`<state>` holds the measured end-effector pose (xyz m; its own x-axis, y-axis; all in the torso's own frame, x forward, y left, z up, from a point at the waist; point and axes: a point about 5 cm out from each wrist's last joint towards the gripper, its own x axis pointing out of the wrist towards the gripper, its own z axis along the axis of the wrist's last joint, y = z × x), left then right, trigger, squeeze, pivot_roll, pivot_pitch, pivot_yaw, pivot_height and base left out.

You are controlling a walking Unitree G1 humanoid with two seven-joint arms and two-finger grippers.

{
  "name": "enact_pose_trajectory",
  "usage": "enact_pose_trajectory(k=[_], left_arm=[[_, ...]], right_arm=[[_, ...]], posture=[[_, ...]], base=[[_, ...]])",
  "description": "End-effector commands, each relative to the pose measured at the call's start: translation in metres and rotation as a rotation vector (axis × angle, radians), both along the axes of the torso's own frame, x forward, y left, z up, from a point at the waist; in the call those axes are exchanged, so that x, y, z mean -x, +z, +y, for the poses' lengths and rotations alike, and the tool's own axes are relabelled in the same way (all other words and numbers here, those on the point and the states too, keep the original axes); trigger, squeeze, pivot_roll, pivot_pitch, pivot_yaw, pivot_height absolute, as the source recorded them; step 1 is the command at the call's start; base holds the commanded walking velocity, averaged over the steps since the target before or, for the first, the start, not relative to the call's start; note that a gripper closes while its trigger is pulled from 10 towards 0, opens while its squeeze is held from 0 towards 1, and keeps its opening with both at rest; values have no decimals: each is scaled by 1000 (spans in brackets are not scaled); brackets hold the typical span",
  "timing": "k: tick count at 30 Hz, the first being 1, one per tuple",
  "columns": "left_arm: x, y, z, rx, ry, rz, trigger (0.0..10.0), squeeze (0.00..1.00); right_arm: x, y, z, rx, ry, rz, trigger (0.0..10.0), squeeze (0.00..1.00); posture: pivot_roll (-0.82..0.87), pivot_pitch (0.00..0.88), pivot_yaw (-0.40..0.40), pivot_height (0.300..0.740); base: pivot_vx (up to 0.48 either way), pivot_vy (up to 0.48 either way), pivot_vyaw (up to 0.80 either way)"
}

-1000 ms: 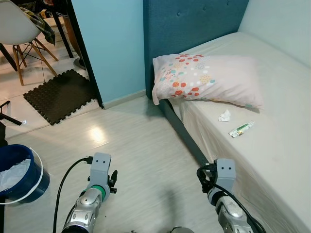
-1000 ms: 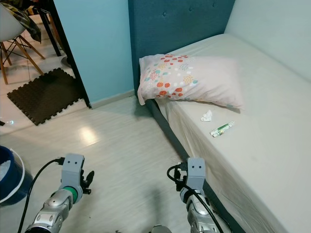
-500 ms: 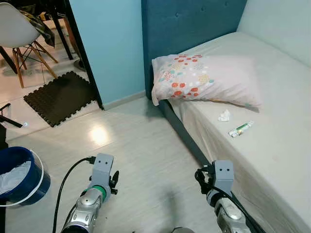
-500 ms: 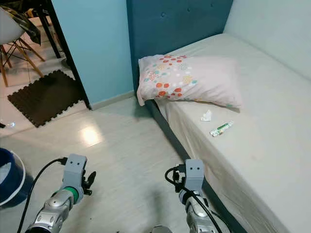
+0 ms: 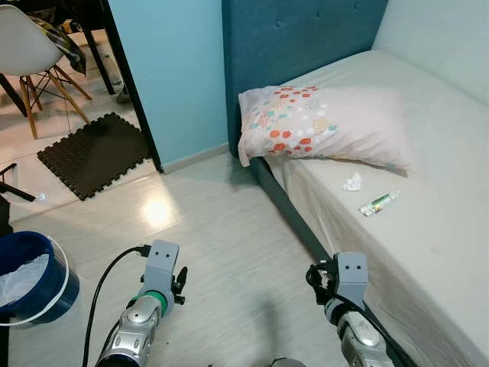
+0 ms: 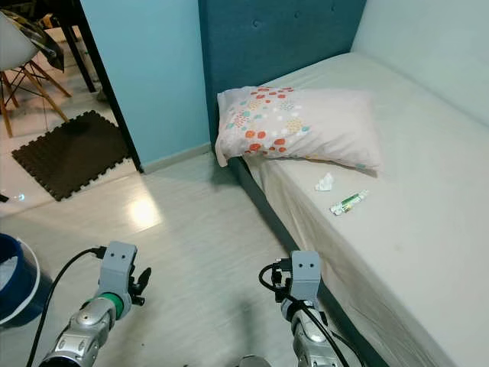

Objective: Clean up the room

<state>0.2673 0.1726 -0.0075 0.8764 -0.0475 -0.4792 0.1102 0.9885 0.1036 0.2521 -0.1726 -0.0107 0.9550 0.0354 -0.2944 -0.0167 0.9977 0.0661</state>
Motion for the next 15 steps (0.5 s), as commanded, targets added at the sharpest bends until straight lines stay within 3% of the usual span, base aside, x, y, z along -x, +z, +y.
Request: enact_pose_trajectory(k=[1,15], left_arm=[[2,-3,2,-4,5,13,10000,0],[0,-2,2,1,9,1,10000,0]], right_arm=[[1,-1,4,-11,13,-4,10000,0],[-2,3,4,-26,27,-24,10000,0]], posture=[[-148,17,58,740],[-151,12,55,740]], base=[[0,0,0],[0,0,0]])
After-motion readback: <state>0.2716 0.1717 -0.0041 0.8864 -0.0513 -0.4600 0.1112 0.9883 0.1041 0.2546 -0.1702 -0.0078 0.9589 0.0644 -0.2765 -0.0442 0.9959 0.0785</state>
